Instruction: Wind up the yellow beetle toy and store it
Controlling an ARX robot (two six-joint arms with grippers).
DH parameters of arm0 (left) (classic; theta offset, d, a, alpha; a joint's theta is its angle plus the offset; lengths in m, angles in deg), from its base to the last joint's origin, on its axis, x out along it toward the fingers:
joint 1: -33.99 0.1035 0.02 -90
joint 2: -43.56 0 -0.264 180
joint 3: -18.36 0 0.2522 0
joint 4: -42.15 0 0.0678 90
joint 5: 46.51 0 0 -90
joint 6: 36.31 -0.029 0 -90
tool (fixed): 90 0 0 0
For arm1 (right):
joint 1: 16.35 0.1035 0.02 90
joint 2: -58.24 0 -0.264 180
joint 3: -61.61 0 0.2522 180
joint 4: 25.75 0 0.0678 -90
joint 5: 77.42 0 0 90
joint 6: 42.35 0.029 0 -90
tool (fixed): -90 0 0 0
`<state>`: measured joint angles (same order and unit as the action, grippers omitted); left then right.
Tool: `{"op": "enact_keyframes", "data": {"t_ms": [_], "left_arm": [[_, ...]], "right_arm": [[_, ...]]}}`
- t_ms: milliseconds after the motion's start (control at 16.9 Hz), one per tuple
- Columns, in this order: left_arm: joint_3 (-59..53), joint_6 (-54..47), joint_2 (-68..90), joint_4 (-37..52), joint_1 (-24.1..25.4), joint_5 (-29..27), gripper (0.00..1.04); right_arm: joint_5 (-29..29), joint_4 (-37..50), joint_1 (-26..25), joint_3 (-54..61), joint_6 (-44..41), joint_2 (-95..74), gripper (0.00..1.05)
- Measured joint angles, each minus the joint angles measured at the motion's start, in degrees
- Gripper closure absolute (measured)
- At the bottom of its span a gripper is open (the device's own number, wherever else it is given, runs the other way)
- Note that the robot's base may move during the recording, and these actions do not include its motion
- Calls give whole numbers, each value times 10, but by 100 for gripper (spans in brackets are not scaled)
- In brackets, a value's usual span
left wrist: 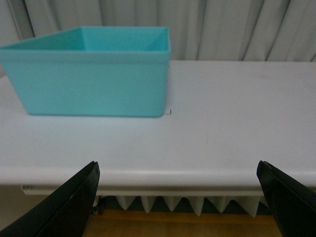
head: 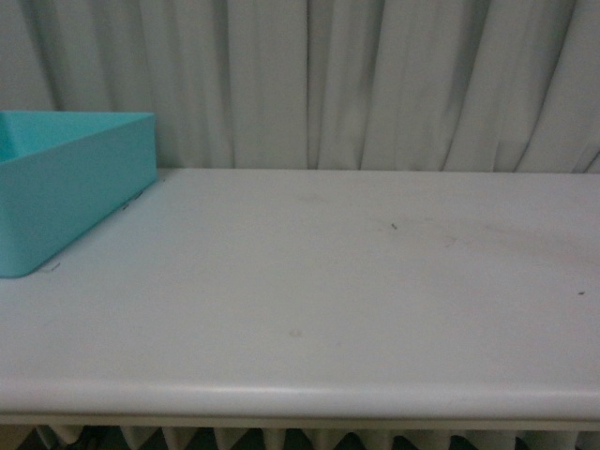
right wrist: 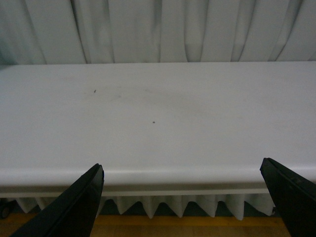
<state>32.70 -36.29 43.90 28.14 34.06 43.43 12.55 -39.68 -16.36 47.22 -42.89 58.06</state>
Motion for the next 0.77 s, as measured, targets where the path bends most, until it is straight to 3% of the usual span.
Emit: {"op": "enact_keyframes", "data": {"t_ms": [771], "left_arm": [[0, 0, 0, 0, 0, 1, 7]], "right_arm": [[0, -1, 0, 0, 1, 0, 7]]}}
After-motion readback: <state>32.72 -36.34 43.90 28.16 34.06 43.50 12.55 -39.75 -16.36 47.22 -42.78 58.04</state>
